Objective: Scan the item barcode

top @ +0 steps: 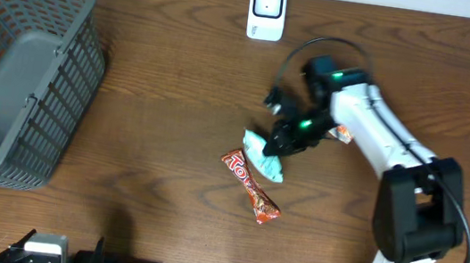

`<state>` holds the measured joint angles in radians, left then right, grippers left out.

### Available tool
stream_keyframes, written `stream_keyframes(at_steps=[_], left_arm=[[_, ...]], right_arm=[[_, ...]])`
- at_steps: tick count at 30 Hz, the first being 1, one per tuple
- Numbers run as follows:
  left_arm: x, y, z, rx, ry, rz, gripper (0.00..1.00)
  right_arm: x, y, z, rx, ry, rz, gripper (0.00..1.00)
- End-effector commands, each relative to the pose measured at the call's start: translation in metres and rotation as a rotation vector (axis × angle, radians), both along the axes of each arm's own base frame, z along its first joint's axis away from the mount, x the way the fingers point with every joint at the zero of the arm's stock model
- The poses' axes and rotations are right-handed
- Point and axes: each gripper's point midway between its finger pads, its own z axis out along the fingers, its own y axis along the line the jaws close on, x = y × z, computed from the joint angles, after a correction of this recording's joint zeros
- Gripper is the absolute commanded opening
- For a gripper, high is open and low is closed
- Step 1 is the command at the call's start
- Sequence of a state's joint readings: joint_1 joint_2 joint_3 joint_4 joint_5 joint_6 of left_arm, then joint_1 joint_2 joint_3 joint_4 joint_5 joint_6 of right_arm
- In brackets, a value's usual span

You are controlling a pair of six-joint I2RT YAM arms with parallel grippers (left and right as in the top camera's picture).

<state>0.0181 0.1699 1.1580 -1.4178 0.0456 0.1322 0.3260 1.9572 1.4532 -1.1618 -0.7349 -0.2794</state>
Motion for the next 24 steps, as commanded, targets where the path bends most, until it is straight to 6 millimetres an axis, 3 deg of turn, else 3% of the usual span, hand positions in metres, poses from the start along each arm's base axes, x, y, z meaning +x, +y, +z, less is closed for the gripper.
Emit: stream_keyframes(at_steps=[1,7,11,12,14,15,21,24], left_arm=[[-0.002,0.002,0.001,0.018,-0.005,0.009,0.98],[-0.002,0.002,0.001,0.018,-0.005,0.009,0.98],[-0.002,0.002,0.001,0.018,-0.005,0.009,0.98],[-0.002,0.002,0.001,0.018,-0.005,0.009,0.98],[-0.002,0.002,0.001,0.018,-0.005,0.009,0.98],[-0.002,0.002,0.001,0.018,-0.005,0.009,0.98],[-0.002,0.002,0.001,0.018,-0.005,0.009,0.98],[-0.002,0.002,0.001,0.018,-0.005,0.009,0.98]], right_arm=[[0.018,0.009,0.045,0.385,-0.066,0.008,0.01],[0.038,-0.008,0.051,0.472,-0.119,-0.049,0.01],[0.027,-0.017,0.017,0.324,-0.102,-0.017,0.01],[0.023,-0.020,0.008,0.277,-0.093,-0.006,0.08],[0.016,-0.024,-0.009,0.178,-0.061,-0.007,0.57],[0.014,-0.025,-0.013,0.138,-0.046,-0.011,0.64],[0.002,-0.014,-0.027,-0.009,-0.061,0.070,0.74],[-0.003,-0.017,-0.044,-0.184,-0.080,0.095,0.74]])
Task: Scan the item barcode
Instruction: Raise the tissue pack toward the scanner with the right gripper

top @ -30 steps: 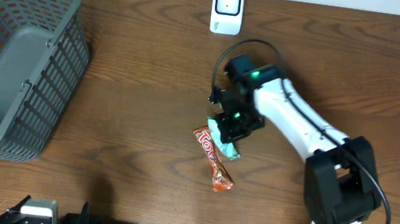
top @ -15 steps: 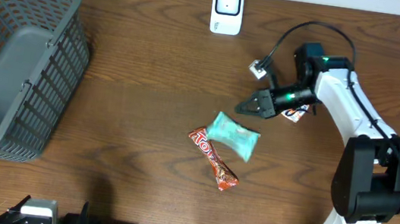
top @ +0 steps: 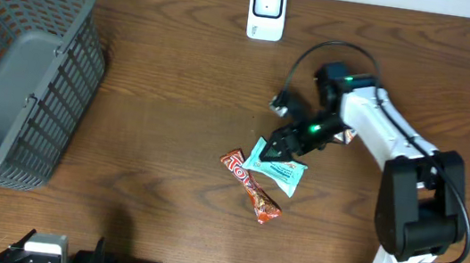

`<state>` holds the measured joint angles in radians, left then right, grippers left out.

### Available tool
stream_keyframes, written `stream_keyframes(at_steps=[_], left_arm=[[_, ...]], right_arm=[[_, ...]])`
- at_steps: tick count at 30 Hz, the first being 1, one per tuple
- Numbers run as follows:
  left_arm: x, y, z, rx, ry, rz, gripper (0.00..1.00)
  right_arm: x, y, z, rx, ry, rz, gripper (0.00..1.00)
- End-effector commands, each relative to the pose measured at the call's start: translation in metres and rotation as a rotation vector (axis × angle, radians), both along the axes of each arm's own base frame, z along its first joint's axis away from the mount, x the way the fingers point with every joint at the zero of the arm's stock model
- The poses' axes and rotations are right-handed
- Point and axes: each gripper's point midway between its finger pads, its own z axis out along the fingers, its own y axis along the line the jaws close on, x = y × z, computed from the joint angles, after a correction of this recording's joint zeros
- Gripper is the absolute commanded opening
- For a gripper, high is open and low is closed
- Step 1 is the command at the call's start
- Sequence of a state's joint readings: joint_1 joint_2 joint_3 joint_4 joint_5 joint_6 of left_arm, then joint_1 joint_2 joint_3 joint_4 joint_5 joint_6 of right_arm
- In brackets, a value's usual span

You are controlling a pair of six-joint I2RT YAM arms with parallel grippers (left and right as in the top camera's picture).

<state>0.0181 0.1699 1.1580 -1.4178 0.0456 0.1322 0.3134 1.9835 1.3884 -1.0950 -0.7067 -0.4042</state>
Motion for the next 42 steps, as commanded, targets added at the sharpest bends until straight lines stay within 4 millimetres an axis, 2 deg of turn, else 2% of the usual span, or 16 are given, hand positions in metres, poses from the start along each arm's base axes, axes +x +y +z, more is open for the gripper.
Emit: stream_keyframes(at_steps=[1,4,6,9,13,17,20,28,29,32,33,36,39,42], left_arm=[[-0.002,0.002,0.001,0.018,-0.005,0.009,0.98],[-0.002,0.002,0.001,0.018,-0.005,0.009,0.98],[-0.002,0.002,0.001,0.018,-0.005,0.009,0.98],[-0.002,0.002,0.001,0.018,-0.005,0.009,0.98],[-0.002,0.002,0.001,0.018,-0.005,0.009,0.98],[-0.002,0.002,0.001,0.018,-0.005,0.009,0.98],[-0.002,0.002,0.001,0.018,-0.005,0.009,0.98],[-0.002,0.002,0.001,0.018,-0.005,0.009,0.98],[-0.002,0.002,0.001,0.018,-0.005,0.009,0.98],[-0.002,0.002,0.001,0.018,-0.005,0.009,0.98],[-0.002,0.002,0.001,0.018,-0.005,0.009,0.98],[-0.002,0.002,0.001,0.018,-0.005,0.009,0.98],[-0.002,0.002,0.001,0.018,-0.005,0.009,0.98],[-0.002,0.002,0.001,0.018,-0.005,0.009,0.98]], right_arm=[[-0.003,-0.009,-0.022,-0.242,-0.042,0.014,0.74],[-0.009,-0.006,-0.031,-0.368,-0.099,0.067,0.75],[-0.012,-0.007,-0.036,-0.472,-0.148,0.101,0.79],[-0.005,-0.018,-0.041,-0.674,-0.261,0.099,0.78],[0.002,-0.023,-0.037,-0.840,-0.403,0.123,0.79],[0.002,-0.018,-0.036,-0.879,-0.466,0.159,0.79],[0.000,-0.017,-0.043,-0.876,-0.473,0.161,0.78],[-0.015,-0.033,-0.090,-0.879,-0.498,0.163,0.79],[-0.016,-0.035,-0.095,-0.876,-0.504,0.163,0.75],[-0.020,-0.040,-0.109,-0.871,-0.524,0.163,0.24],[-0.021,-0.042,-0.112,-0.869,-0.527,0.160,0.17],[-0.020,-0.041,-0.116,-0.859,-0.536,0.140,0.01],[-0.020,-0.027,-0.112,-0.796,-0.510,0.128,0.01],[-0.023,-0.006,-0.096,-0.697,-0.426,0.126,0.01]])
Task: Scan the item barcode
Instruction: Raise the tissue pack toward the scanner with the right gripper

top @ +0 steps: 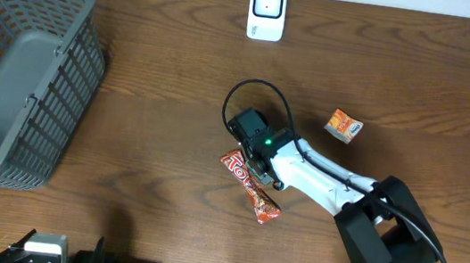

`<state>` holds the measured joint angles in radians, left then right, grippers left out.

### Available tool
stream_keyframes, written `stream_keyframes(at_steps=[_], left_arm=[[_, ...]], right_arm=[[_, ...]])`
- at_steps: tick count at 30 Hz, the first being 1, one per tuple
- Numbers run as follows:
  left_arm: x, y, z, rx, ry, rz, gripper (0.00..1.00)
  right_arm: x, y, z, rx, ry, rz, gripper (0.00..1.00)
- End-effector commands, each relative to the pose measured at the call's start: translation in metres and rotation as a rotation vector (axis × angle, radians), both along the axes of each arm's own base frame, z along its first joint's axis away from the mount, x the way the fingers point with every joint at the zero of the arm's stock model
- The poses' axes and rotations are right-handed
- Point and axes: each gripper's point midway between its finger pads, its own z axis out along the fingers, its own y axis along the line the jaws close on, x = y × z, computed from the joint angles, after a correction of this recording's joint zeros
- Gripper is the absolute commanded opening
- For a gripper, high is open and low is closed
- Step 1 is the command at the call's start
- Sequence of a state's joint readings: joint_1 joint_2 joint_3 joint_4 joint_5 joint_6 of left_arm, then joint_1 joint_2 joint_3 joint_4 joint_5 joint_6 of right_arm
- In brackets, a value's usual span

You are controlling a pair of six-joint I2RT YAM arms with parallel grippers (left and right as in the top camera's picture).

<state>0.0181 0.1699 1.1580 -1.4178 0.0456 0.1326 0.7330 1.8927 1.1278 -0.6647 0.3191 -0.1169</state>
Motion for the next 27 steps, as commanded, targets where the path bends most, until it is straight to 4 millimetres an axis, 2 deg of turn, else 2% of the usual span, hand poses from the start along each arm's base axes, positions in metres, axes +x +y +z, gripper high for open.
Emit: stream_keyframes(at_steps=[1,7,10,13,17,20,24,27], left_arm=[[-0.002,0.002,0.001,0.017,-0.005,0.009,0.98],[-0.002,0.002,0.001,0.017,-0.005,0.009,0.98],[-0.002,0.002,0.001,0.017,-0.005,0.009,0.98],[-0.002,0.002,0.001,0.017,-0.005,0.009,0.98],[-0.002,0.002,0.001,0.017,-0.005,0.009,0.98],[-0.002,0.002,0.001,0.017,-0.005,0.009,0.98],[-0.002,0.002,0.001,0.017,-0.005,0.009,0.98],[-0.002,0.002,0.001,0.017,-0.005,0.009,0.98]], right_arm=[[-0.038,0.014,-0.025,0.117,0.284,-0.021,0.01],[-0.048,0.054,0.039,0.449,0.573,0.019,0.01],[-0.044,0.061,0.066,0.654,0.666,0.026,0.01],[-0.034,0.054,0.085,0.832,0.713,0.012,0.01],[-0.016,0.032,0.099,0.981,0.705,-0.020,0.01],[-0.006,0.027,0.112,1.090,0.689,-0.012,0.01],[-0.001,0.022,0.114,1.113,0.660,0.017,0.01],[-0.003,0.027,0.121,1.162,0.672,0.028,0.01]])
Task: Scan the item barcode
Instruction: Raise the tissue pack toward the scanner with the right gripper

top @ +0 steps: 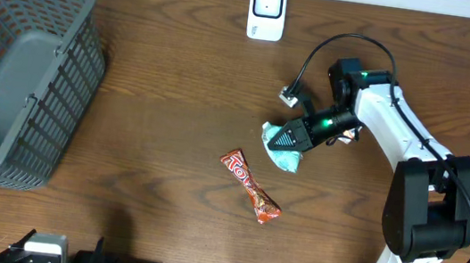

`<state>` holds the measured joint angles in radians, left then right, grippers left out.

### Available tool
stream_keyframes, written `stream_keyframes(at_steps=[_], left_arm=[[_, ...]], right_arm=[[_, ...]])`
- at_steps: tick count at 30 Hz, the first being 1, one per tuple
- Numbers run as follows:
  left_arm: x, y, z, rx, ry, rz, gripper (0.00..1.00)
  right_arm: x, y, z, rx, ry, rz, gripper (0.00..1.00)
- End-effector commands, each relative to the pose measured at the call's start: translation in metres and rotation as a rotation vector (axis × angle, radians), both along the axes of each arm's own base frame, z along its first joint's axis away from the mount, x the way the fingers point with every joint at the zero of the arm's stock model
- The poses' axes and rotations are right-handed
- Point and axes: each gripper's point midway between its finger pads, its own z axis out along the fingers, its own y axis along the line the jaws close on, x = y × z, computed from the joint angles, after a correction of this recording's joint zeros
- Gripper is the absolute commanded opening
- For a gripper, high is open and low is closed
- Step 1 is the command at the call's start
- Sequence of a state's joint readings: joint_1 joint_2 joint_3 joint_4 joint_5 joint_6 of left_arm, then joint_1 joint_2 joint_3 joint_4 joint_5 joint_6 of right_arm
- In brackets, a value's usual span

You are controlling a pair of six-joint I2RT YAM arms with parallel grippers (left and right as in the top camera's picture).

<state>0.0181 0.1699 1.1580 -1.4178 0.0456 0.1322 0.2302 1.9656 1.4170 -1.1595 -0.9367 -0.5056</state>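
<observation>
Only the overhead view is given. My right gripper (286,143) is shut on a crumpled teal-and-white packet (284,159) near the table's middle, its fingers pointing left. Whether the packet is lifted off the wood cannot be told. The white barcode scanner (267,11) stands at the far edge, well above the packet. A red candy bar (251,187) lies on the table to the lower left of the packet, apart from it. The left gripper is out of view.
A large grey mesh basket (17,78) fills the left side. A small orange box (339,137) is mostly hidden under my right arm. The right arm's base (425,231) stands at the lower right.
My right arm was stretched left with its wrist over the candy bar's upper end, the packet hidden and the orange box exposed. Now it has drawn back right, holding the packet beside the bar.
At first my right gripper sat on the teal packet next to the candy bar. Then the packet showed flat and broad under the fingers. Then the wrist covered the bar's top end and hid the packet. Now the packet is crumpled in the gripper, right of the bar.
</observation>
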Motion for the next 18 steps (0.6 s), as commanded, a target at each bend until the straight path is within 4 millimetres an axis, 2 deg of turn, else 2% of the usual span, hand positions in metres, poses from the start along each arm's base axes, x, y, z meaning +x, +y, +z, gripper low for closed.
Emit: stream_keyframes(at_steps=[1,4,8,12,18], left_arm=[[-0.002,0.002,0.001,0.018,-0.005,0.009,0.98],[-0.002,0.002,0.001,0.018,-0.005,0.009,0.98],[-0.002,0.002,0.001,0.018,-0.005,0.009,0.98],[-0.002,0.002,0.001,0.018,-0.005,0.009,0.98],[-0.002,0.002,0.001,0.018,-0.005,0.009,0.98]], right_arm=[[-0.001,0.016,0.024,0.180,-0.018,0.021,0.01],[-0.003,0.022,0.036,0.265,-0.034,0.037,0.01],[-0.006,0.022,0.038,0.278,-0.037,0.047,0.01],[-0.016,0.023,0.049,0.362,-0.107,0.110,0.01],[-0.030,0.021,0.058,0.388,-0.157,0.178,0.01]])
